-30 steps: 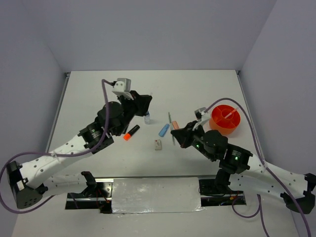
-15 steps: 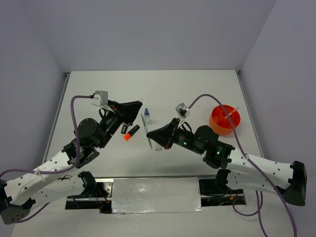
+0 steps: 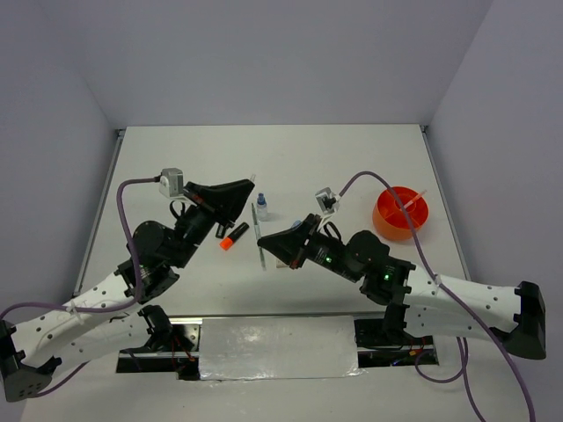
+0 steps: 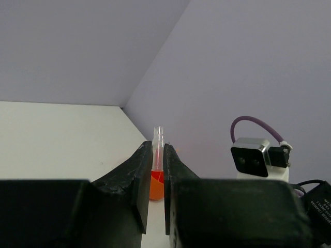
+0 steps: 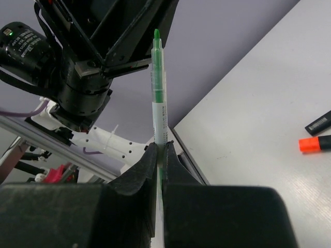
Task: Sort the stationery into containers
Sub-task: Close the pen cap on the pen.
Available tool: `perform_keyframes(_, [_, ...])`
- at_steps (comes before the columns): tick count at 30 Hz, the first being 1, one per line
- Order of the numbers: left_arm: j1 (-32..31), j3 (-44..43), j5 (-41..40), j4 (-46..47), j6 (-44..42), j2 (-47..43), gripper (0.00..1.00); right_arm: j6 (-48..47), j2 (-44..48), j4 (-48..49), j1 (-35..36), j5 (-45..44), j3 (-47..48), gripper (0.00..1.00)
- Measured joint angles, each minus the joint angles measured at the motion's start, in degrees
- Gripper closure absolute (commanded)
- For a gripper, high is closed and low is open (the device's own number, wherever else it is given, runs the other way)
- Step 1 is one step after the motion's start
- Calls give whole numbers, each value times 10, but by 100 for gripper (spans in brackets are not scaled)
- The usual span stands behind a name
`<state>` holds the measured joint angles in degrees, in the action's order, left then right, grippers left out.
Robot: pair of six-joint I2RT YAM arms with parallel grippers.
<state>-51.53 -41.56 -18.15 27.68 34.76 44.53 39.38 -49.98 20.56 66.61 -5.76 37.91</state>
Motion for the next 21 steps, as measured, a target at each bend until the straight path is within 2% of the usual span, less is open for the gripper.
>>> perform_keyframes(21, [0, 12, 39, 73, 0, 7, 100, -18, -23, 13, 11, -46, 12, 100])
